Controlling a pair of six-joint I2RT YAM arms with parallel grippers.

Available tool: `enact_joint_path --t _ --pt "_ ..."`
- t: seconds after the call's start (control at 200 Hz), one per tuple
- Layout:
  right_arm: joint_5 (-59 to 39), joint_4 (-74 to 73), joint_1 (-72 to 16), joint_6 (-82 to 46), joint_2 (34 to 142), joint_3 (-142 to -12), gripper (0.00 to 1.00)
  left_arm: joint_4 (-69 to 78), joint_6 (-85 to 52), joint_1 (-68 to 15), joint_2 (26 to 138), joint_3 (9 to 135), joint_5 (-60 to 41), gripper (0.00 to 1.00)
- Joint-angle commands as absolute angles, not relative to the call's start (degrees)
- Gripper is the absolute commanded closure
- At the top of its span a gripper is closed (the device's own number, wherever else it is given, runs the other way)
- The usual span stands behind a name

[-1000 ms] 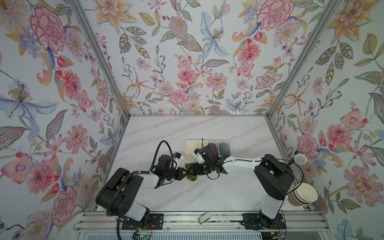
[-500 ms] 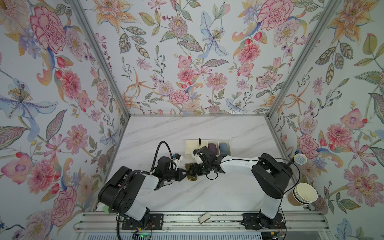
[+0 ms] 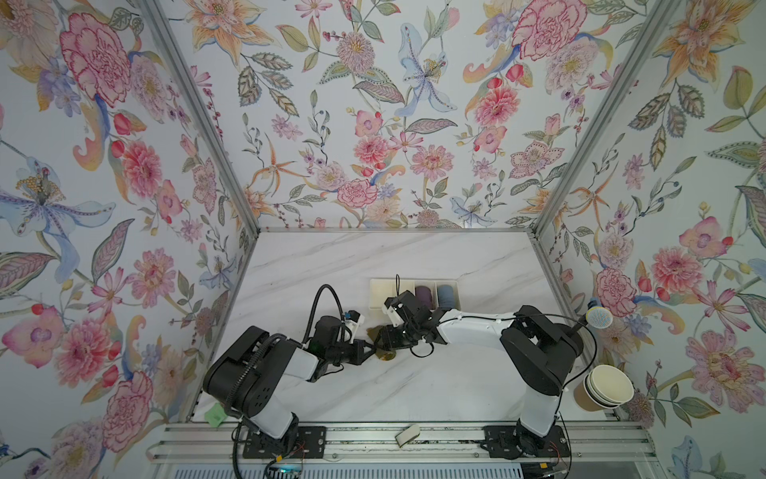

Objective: Roll the socks

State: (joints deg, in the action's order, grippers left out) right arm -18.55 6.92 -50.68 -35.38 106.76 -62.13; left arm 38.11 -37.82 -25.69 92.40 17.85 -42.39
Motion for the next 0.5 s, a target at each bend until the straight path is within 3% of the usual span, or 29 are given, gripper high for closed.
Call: enact_joint_path --t 0.0,0.305,0.495 --pt "-18.4 9.4 -52.3 -34.1 108.3 -64.2 0.44 38.5 -38.3 -26.4 94.3 17.3 -42.5 1.00" --pt "-15.8 13.5 -54.2 -32.7 110.0 -66.9 0.48 40.5 -38.7 -26.4 96.1 17.1 -43.0 1.00" --pt "-14.5 15.2 -54.8 -32.4 110.7 -67.8 0.59 40.8 -38.5 -26.4 96.6 17.1 -43.1 1.00"
